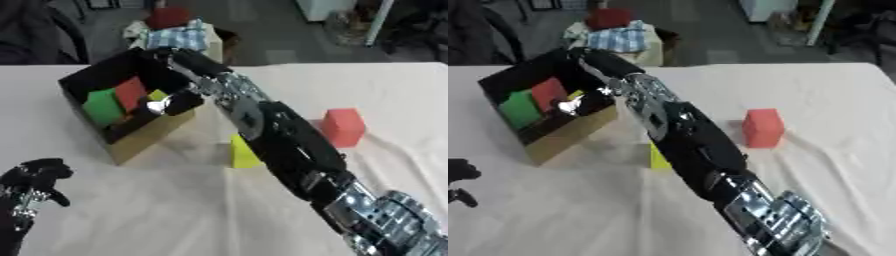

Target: Pick up objects on the table and place them in the box.

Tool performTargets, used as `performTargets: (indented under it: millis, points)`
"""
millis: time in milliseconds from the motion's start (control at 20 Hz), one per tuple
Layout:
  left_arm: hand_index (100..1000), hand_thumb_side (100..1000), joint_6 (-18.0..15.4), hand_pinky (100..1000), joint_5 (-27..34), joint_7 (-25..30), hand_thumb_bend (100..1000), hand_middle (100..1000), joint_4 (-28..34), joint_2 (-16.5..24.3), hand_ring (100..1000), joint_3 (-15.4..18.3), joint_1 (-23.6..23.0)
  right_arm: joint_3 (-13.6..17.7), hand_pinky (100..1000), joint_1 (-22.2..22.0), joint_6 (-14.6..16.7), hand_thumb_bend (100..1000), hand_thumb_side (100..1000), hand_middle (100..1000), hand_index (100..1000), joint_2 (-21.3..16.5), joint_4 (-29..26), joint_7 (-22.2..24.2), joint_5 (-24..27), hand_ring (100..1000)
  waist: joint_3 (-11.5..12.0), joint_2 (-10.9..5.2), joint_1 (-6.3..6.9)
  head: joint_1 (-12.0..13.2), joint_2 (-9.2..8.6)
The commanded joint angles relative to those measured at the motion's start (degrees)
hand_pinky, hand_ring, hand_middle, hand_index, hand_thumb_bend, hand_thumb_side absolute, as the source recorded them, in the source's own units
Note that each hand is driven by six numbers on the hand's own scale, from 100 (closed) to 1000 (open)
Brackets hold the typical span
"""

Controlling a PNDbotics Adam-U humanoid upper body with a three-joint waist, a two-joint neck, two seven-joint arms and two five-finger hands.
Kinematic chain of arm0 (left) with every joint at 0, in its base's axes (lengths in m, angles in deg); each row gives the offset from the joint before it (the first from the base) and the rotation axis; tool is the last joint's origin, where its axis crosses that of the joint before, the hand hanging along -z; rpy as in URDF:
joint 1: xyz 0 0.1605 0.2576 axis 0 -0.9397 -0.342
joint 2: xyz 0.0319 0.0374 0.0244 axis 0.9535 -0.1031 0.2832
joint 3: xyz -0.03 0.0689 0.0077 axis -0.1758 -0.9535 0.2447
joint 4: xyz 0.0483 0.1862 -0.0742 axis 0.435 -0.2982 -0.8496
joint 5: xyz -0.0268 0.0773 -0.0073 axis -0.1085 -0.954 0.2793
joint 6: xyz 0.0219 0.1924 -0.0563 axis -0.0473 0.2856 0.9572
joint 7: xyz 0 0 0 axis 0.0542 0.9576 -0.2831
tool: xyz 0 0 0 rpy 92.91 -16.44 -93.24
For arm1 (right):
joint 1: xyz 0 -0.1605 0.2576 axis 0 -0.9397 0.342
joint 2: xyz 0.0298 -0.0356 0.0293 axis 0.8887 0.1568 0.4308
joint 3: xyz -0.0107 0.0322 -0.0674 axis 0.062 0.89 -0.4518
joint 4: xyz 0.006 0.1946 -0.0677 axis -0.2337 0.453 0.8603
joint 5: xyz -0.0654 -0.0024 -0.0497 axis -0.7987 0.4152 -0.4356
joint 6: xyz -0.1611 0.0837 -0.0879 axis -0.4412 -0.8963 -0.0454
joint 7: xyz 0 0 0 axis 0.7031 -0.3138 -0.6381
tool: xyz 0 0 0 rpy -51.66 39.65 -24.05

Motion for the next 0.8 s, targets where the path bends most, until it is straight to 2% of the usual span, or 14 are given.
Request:
performTargets:
  millis: [50, 150, 250, 300, 350, 400, 600, 800]
  points:
    - [709, 615, -0.05, 433, 0.17, 0.13, 427, 612, 1.07, 0.42, 704, 0.06, 0.63, 1.51, 805, 1.10, -1.81, 418, 536, 898, 980, -0.02, -1.12, -0.32, -3.24, 856, 0.07, -0.55, -0.52, -0.15, -0.80]
    - [709, 615, -0.04, 433, 0.17, 0.08, 427, 612, 1.07, 0.42, 704, 0.13, 0.62, 1.83, 802, 0.99, -2.70, 406, 535, 891, 977, -0.06, -1.71, -1.98, -4.33, 852, -0.04, -0.53, -0.51, -0.03, -0.83]
    - [709, 615, -0.04, 433, 0.17, -0.03, 427, 612, 1.07, 0.45, 704, 0.24, 0.55, 1.51, 801, 1.06, -2.28, 386, 526, 872, 972, -0.68, -2.49, -2.77, -3.55, 848, -0.41, -0.58, -0.54, 0.11, -0.80]
    - [709, 615, -0.03, 433, 0.15, -0.09, 424, 612, 1.05, 0.47, 704, 0.31, 0.50, 1.20, 802, 1.09, -1.69, 377, 586, 859, 970, -1.16, -3.18, -2.64, -2.82, 845, -0.66, -0.61, -0.55, 0.22, -0.77]
    - [709, 615, -0.03, 432, 0.12, -0.19, 428, 612, 1.03, 0.51, 704, 0.43, 0.44, 0.62, 797, 1.03, -0.91, 352, 518, 836, 967, -1.88, -4.21, -2.13, -1.94, 833, -1.08, -0.68, -0.59, 0.45, -0.73]
    - [709, 615, -0.03, 432, 0.08, -0.34, 428, 612, 1.01, 0.56, 704, 0.59, 0.39, -0.07, 797, 0.80, -0.02, 352, 518, 835, 966, -2.78, -5.53, -1.37, -1.01, 833, -1.52, -0.72, -0.63, 0.67, -0.70]
    - [708, 615, -0.09, 433, -0.01, -1.08, 428, 612, 0.96, 0.83, 705, 1.31, -0.01, -2.96, 797, -1.47, 3.69, 316, 508, 826, 963, -7.78, -11.40, 1.67, 2.75, 828, -3.66, -0.90, -0.78, 1.95, -0.56]
    - [708, 614, -0.15, 433, -0.16, -1.71, 428, 612, 1.02, 1.15, 705, 1.91, -0.24, -5.81, 799, -5.94, 6.97, 298, 510, 825, 963, -13.96, -17.80, 4.31, 6.69, 828, -5.68, -0.99, -0.86, 3.27, -0.46]
